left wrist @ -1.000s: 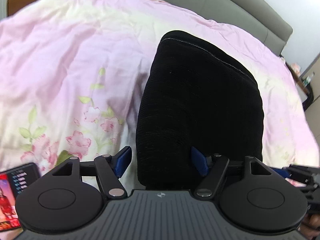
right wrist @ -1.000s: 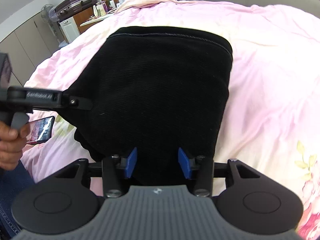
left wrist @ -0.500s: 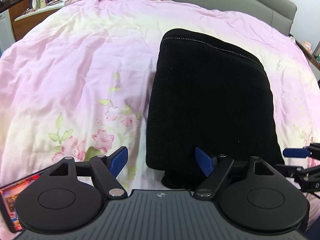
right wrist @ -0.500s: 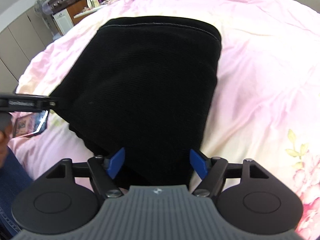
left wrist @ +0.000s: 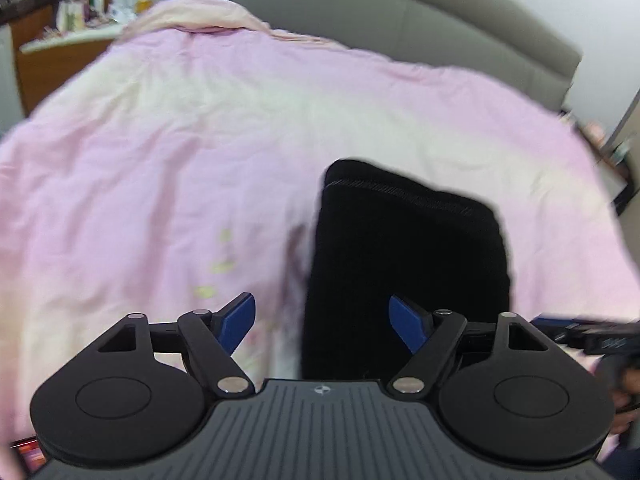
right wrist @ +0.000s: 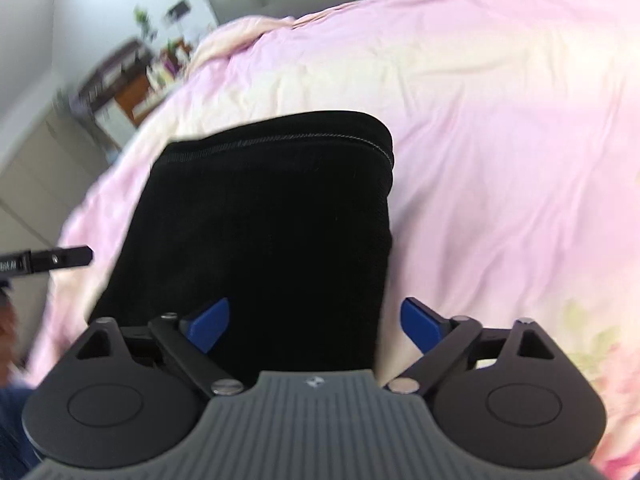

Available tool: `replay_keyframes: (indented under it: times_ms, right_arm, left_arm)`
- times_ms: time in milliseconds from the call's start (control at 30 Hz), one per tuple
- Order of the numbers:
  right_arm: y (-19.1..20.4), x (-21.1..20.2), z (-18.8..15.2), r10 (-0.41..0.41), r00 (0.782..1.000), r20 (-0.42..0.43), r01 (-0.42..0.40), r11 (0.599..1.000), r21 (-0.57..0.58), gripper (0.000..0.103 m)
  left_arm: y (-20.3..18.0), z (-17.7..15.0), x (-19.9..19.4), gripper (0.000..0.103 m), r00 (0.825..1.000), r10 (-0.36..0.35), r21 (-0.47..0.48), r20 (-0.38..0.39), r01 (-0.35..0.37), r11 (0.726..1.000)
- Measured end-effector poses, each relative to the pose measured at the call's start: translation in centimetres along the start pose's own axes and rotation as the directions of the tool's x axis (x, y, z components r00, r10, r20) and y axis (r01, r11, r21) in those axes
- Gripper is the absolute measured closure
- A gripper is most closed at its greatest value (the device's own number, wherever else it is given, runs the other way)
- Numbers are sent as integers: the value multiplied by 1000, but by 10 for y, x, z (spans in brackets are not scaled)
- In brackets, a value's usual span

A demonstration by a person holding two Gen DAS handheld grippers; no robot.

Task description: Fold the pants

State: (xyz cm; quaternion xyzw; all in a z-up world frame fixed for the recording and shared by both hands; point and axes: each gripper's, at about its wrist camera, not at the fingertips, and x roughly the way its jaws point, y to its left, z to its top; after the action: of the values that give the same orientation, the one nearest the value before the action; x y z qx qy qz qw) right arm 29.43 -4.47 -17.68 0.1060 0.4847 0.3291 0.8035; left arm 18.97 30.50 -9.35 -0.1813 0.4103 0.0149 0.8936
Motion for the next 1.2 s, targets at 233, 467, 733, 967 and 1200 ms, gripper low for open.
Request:
replay_keyframes:
  times_ms: [233, 467, 733, 967, 1200]
  right_arm:
    - [-40, 17, 13, 166, 986, -24, -161, 977, 141, 5]
    - [-92, 56, 15, 344, 936, -74, -291, 874, 390, 5]
    - [-87, 89, 11, 453, 889, -64, -399, 836, 377, 5]
    - [-97, 104, 2, 525, 851, -20, -472, 780, 410, 5]
    - [-87, 108, 1, 501, 865, 6, -463, 795, 392, 5]
  left_arm:
    - [33, 11, 72, 13, 975, -184, -175, -125, 161, 971]
    - [64, -11, 127, 11, 854, -473, -386, -216, 370, 845]
    - [78, -15, 162, 3, 765, -597, -437, -243, 463, 771]
    - [72, -13, 172, 0, 731, -627, -390, -268, 513, 765]
    - [56, -12, 169, 0, 751, -599, -323, -278, 514, 795]
